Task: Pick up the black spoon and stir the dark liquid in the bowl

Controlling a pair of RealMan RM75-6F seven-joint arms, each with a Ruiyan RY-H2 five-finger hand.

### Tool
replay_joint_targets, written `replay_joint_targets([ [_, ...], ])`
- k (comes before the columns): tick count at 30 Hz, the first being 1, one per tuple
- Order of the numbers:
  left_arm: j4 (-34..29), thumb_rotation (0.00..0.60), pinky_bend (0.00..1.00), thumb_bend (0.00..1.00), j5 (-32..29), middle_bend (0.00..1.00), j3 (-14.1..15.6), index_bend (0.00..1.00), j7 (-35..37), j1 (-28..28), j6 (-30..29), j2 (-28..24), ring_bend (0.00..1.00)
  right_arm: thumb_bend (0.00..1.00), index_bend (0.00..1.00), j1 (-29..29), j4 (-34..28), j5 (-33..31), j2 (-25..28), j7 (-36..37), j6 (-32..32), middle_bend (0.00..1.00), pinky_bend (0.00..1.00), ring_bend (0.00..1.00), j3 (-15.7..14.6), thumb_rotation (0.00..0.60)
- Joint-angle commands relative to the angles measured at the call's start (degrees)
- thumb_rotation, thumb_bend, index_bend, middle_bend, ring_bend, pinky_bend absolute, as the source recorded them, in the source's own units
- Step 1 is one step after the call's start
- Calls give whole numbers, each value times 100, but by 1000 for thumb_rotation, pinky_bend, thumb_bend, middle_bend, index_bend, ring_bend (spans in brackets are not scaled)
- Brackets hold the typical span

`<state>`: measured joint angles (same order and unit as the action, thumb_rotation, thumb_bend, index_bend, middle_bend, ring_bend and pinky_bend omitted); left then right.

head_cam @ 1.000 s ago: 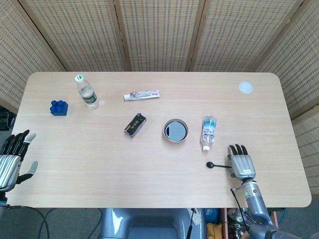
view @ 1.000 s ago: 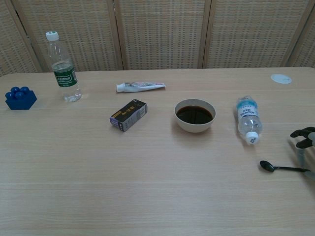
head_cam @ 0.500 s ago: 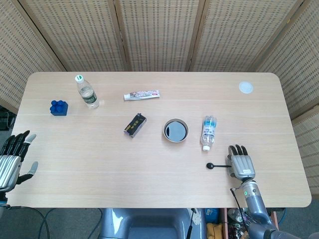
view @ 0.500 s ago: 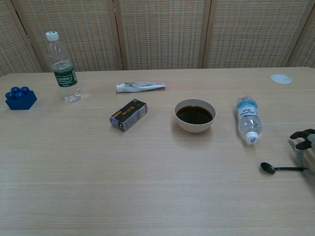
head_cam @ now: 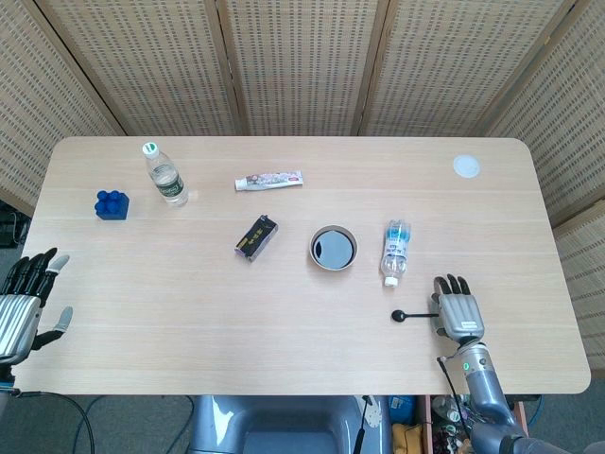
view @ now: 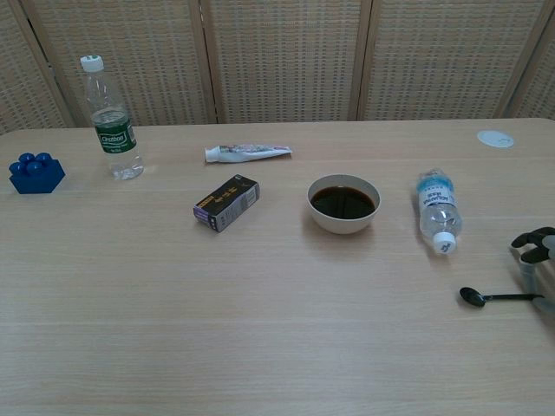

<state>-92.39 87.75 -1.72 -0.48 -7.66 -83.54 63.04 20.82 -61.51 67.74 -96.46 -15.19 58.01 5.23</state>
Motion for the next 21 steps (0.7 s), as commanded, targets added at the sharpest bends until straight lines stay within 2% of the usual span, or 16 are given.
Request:
replay_joint_targets([
  [1,0,600,0,439,-1,0,3,0,-3,3,-1,-1,0,555,563,1,15,26,-8,41,4,239,15,0,6,600],
  [11,-3,600,0,439,0,0,3,0,-6,10,-15,-2,0,617,612,6,32,140,8,228,52,288,15,9,37,600],
  [21,11,600,0,438,-8,0,-14,0,-4,-15,6,16,0,646,629,11,-230,270,204,285,230,302,15,11,103,600],
])
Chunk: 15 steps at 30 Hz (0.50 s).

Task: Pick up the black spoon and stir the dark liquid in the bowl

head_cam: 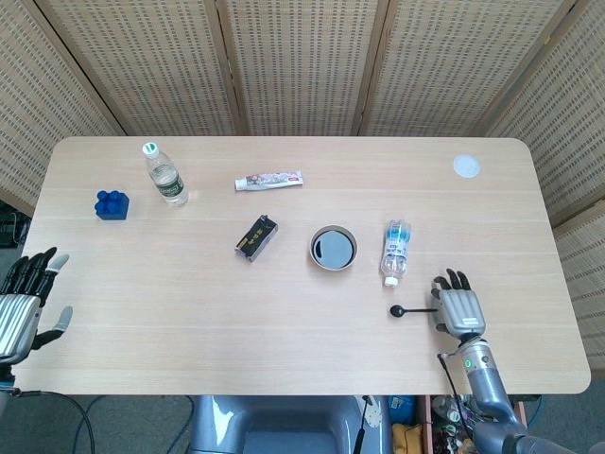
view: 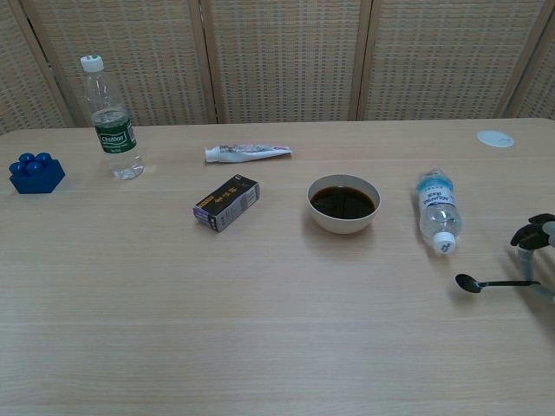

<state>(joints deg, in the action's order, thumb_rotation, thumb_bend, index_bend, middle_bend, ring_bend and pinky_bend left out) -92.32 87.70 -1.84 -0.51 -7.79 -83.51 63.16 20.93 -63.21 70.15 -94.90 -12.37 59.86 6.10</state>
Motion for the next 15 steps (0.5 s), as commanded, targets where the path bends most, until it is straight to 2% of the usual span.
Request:
replay_joint_targets([
  [1,5,600,0,439,-3,0,-2,0,2,-3,3,5,0,648,630,-1,-94,36,70,8,58,303,15,12,23,600],
  [9,11,600,0,439,-11,0,-13,0,10,-6,-5,2,0,664,644,3,-448,195,306,16,253,307,15,13,53,600],
  [15,-14,600,0,440,32,0,-14,0,-25,-26,-7,-9,0,665,644,114,-892,677,651,-140,649,304,15,16,88,600],
])
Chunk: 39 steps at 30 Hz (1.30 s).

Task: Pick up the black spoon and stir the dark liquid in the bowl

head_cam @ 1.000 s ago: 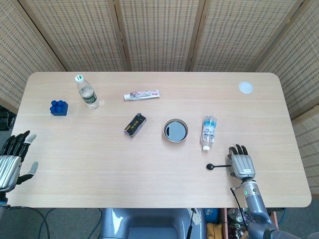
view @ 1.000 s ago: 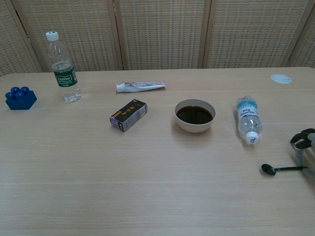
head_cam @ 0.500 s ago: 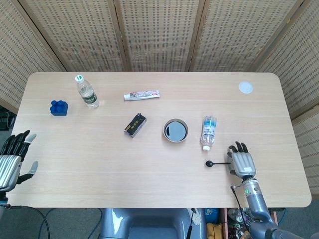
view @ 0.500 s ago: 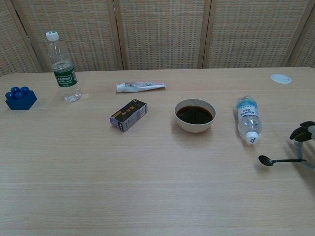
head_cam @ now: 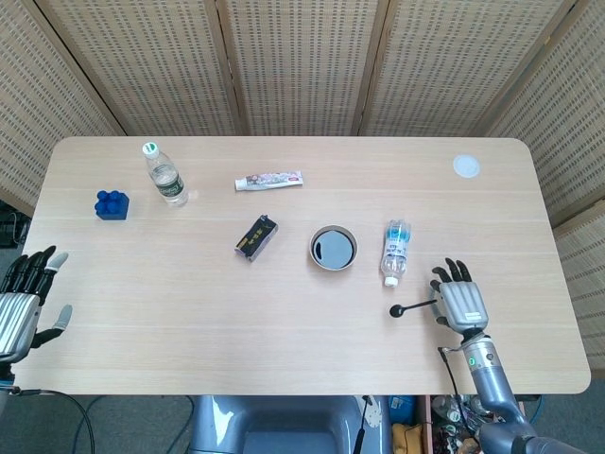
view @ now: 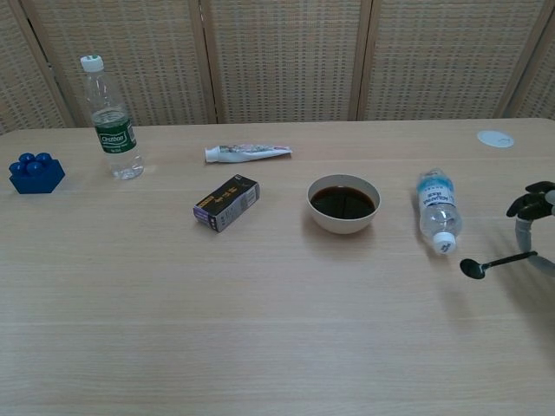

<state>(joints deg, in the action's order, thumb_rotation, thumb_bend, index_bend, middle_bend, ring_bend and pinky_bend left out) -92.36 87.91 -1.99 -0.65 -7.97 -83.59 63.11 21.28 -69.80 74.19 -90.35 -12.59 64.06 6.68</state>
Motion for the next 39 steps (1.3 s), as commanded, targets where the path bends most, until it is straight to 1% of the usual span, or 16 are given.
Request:
replay_joint_targets([
  [1,-23,600,0,439,22,0,1,0,-24,-10,-3,-6,0,665,644,126,-380,391,311,-193,315,304,15,17,57,600],
  [3,-39,600,0,439,34,0,1,0,-36,-13,-9,-5,0,665,644,198,-539,501,443,-304,392,302,15,17,114,600],
  [5,-61,600,0,439,36,0,-2,0,-51,-17,-11,-1,0,664,644,375,-715,664,617,-489,497,301,15,17,288,600],
  [7,-77,600,0,439,24,0,-4,0,-67,-15,-13,-1,0,664,644,498,-825,675,713,-644,496,301,15,16,410,600],
  [15,-106,600,0,439,8,0,3,0,-90,5,-30,-9,0,664,644,868,-837,753,676,-846,539,298,14,17,687,600],
  [20,-98,600,0,439,-10,0,16,0,-98,23,-32,-2,0,664,644,1059,-717,802,601,-913,501,298,13,17,750,600],
  [27,-77,600,0,439,-31,0,19,0,-102,47,-51,11,0,664,644,1418,-405,801,501,-1222,274,299,1,17,806,600],
  [32,-71,600,0,440,-31,0,26,0,-106,50,-45,29,0,664,644,1568,-259,798,428,-1352,246,299,0,17,844,600],
  [39,-62,600,0,440,-57,0,33,0,-97,72,-48,39,0,664,648,1860,233,842,199,-1498,263,305,0,21,908,600],
])
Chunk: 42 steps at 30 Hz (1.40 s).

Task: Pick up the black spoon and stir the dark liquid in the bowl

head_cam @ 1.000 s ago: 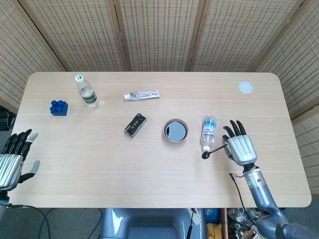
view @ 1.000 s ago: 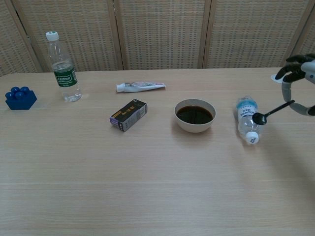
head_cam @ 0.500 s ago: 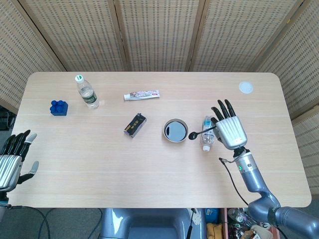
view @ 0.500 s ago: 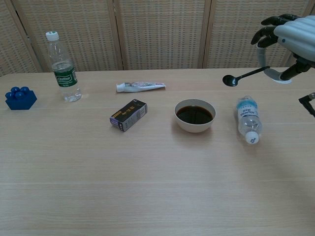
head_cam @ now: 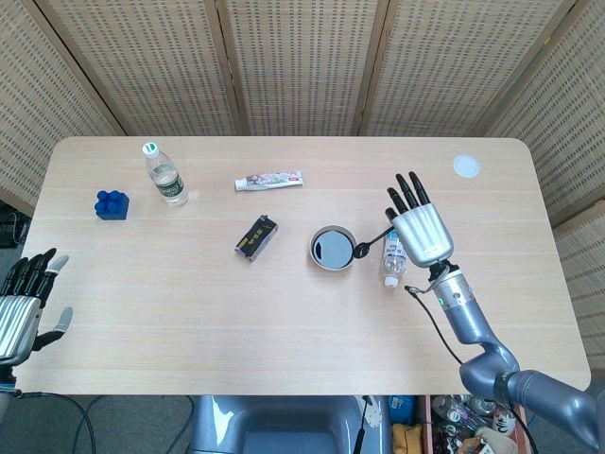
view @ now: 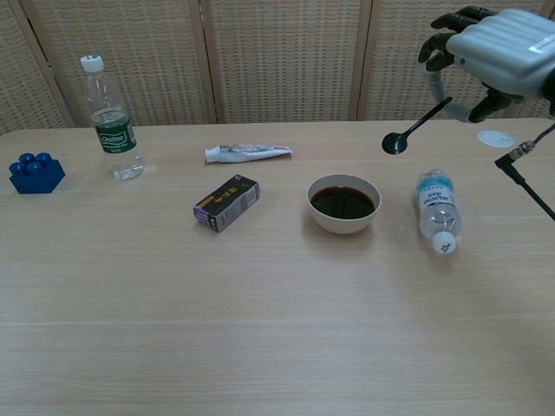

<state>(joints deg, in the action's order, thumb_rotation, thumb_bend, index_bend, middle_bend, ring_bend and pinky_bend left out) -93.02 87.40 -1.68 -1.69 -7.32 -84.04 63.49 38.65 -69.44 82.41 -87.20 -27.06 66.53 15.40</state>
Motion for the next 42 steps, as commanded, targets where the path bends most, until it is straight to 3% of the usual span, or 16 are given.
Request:
replay_joint_targets([
  [1,8,600,0,440,-14,0,3,0,13,12,-5,2,0,664,651,149,251,31,-147,-48,31,307,0,22,41,600],
  [27,238,600,0,439,-209,0,33,0,216,147,19,126,0,664,661,1091,2376,901,-1449,480,348,305,0,28,-451,600],
  [42,315,600,0,440,-246,0,72,0,268,234,9,154,0,664,665,1418,3985,1157,-2143,818,486,304,0,28,-733,600],
])
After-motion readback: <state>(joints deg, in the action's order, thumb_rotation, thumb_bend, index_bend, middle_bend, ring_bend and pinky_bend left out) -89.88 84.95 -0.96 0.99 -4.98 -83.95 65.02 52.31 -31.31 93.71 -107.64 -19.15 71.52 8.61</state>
